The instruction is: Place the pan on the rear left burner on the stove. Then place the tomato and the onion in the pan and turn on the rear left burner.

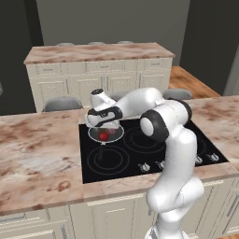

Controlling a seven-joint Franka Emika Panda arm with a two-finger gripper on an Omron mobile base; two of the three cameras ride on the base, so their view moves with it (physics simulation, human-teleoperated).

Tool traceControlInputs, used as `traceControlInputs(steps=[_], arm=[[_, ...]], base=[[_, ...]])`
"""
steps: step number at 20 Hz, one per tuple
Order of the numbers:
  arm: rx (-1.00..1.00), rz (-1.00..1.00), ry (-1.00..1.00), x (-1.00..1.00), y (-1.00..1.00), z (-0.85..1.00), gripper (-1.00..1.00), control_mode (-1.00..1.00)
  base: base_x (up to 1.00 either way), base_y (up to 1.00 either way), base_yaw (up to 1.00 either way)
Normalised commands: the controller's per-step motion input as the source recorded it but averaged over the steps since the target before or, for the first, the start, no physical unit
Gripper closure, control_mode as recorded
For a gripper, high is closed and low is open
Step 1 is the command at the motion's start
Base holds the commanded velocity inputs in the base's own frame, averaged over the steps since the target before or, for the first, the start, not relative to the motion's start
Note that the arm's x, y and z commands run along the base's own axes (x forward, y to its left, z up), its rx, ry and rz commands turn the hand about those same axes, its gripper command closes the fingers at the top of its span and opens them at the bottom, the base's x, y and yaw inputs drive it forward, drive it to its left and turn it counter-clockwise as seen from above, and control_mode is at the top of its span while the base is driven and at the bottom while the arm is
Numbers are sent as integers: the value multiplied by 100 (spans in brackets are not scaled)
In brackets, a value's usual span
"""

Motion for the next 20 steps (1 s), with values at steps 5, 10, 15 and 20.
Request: traceControlInputs(steps=[5,10,15,20], arm=[[0,0,-5,-69,-38,62,-100,-100],[6,1,0,-71,-74,36,-100,-100],[11,5,2,-55,-75,22,-100,-100],[7,9,4,-56,-58,12,-100,-100]], base=[[0,0,0],[0,0,0],[0,0,0],[0,0,0]])
